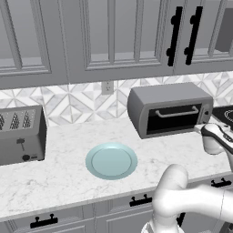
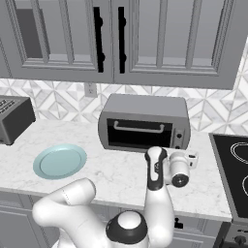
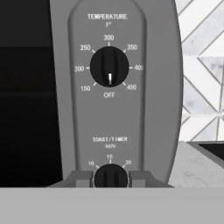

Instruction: Pick up the kebab skewer and baguette bread, and place them inside the toaster oven. Close the toaster oven door and start by setting the timer.

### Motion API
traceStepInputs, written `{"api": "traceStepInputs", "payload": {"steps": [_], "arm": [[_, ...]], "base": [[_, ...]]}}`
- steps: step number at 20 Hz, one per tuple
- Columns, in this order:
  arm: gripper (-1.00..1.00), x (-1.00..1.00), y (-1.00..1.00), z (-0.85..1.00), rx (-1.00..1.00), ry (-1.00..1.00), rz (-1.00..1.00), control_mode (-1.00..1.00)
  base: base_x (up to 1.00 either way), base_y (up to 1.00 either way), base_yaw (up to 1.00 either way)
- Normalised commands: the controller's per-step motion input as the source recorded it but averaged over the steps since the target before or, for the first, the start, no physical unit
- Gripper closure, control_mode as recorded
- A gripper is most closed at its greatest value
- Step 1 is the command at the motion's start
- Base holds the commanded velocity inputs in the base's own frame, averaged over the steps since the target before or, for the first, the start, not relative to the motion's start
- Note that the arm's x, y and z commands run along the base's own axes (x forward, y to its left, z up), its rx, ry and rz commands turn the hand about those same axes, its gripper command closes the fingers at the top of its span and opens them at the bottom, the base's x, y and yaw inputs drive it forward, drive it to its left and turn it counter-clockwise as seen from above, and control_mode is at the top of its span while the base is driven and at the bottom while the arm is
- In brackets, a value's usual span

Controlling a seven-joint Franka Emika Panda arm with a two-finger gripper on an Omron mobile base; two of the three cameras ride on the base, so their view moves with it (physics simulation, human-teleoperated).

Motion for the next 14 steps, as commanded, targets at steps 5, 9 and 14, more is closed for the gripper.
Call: {"api": "traceStepInputs", "payload": {"steps": [5, 9, 14], "arm": [[1.0, 0.0, -0.03, 0.0, 0.04, 0.0, -0.03, -1.0], [1.0, 0.0, -0.13, -0.01, 0.13, 0.0, 0.0, -1.0], [1.0, 0.0, -0.12, -0.07, 0.17, 0.0, 0.0, -1.0]], "base": [[0.0, 0.0, 0.0], [0.0, 0.0, 0.0], [0.0, 0.0, 0.0]]}}
